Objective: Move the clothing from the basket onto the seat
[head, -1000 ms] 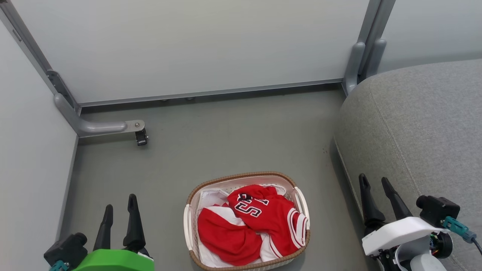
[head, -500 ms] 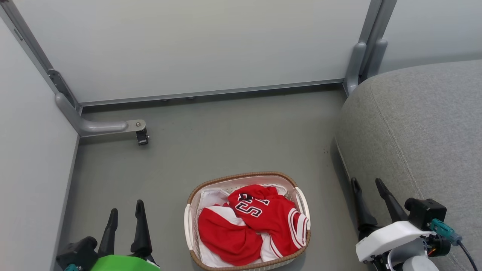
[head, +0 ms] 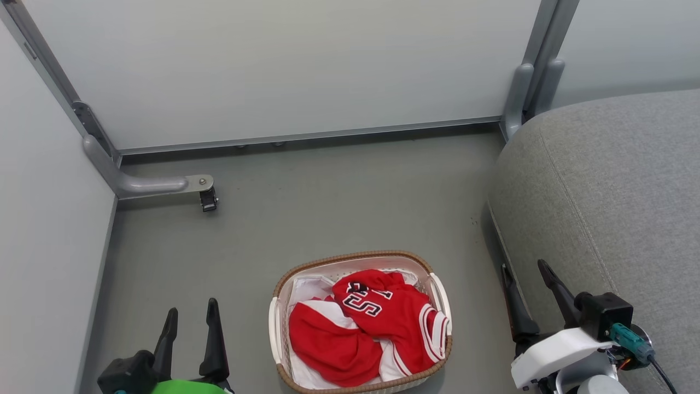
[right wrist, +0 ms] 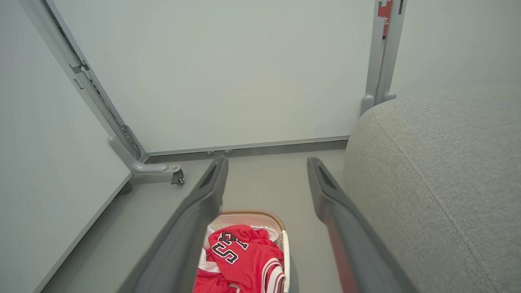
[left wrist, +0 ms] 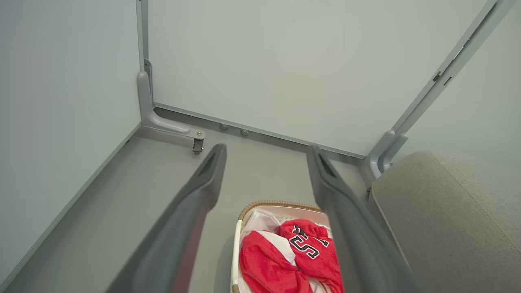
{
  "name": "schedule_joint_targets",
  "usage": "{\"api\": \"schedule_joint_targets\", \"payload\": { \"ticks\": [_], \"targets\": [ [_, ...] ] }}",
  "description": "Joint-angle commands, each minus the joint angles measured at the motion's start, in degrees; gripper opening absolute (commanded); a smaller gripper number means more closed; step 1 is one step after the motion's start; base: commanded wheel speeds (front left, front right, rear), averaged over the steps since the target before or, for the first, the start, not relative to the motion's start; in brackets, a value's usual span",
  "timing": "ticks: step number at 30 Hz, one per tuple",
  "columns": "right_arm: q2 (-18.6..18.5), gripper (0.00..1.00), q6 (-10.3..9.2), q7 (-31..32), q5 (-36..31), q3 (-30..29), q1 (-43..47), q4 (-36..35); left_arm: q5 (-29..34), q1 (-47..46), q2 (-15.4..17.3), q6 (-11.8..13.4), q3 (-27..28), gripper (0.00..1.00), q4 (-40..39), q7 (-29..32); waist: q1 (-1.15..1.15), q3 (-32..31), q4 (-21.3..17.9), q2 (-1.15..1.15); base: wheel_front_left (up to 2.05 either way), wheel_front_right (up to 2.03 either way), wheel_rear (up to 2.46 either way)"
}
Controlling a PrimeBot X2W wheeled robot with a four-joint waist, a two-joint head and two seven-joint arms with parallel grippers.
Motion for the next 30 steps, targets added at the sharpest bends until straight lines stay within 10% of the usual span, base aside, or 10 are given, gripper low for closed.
{"api": "schedule_joint_targets", "payload": {
  "ticks": [1,30],
  "targets": [
    [-0.37,1.00,0.02,-0.60,-1.24,0.20,0.69,-0.14,1.19,0.68,0.46,0.51,-0.09,1.00,-0.11,-0.42,0.00,-0.03,0.01,0.00,0.00,0.00,0.00],
    [-0.42,1.00,0.01,-1.94,-5.82,1.60,1.05,-0.38,5.61,1.60,0.49,0.66,-1.34,1.00,0.25,-1.72,0.00,0.27,0.14,0.00,0.00,0.00,0.00]
  ]
}}
